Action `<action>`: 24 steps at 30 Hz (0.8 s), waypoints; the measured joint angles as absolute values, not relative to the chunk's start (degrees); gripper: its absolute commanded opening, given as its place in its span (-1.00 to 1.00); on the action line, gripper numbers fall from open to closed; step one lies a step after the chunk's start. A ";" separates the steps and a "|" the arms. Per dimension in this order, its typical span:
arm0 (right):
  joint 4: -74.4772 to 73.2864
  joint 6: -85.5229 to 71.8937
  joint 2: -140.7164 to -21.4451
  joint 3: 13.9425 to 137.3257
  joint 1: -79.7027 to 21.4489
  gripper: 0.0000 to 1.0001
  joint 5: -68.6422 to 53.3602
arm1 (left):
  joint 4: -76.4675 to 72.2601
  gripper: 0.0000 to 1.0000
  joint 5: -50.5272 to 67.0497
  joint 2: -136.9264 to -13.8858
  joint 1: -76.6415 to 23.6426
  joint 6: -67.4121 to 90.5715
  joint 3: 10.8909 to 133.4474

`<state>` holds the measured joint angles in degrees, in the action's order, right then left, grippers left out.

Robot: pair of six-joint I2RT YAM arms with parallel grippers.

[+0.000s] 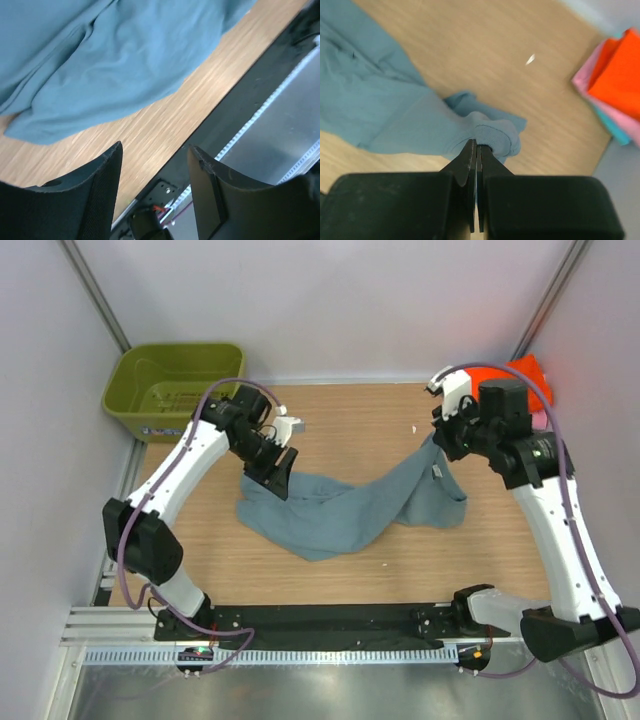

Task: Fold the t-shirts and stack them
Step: Flatten the tshirt out

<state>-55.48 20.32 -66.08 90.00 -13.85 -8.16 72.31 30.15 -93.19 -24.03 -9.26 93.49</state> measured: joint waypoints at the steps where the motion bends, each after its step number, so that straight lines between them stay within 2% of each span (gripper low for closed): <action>1: -55.86 20.18 -66.89 88.16 -13.80 -0.98 -8.88 | 72.25 0.12 28.34 -94.11 -24.03 -9.47 92.16; 5: -55.81 19.29 -70.28 85.30 -13.74 -0.98 -10.63 | 69.12 0.13 19.46 -95.94 -23.90 -13.21 88.27; 12: -54.00 19.05 -70.43 85.62 -13.72 -0.97 -10.74 | 60.29 0.20 8.08 -93.23 -23.11 -25.65 74.37; 24: -52.90 18.48 -71.42 85.62 -13.26 -0.97 -11.11 | 52.45 0.14 4.95 -98.56 -17.96 -29.17 72.86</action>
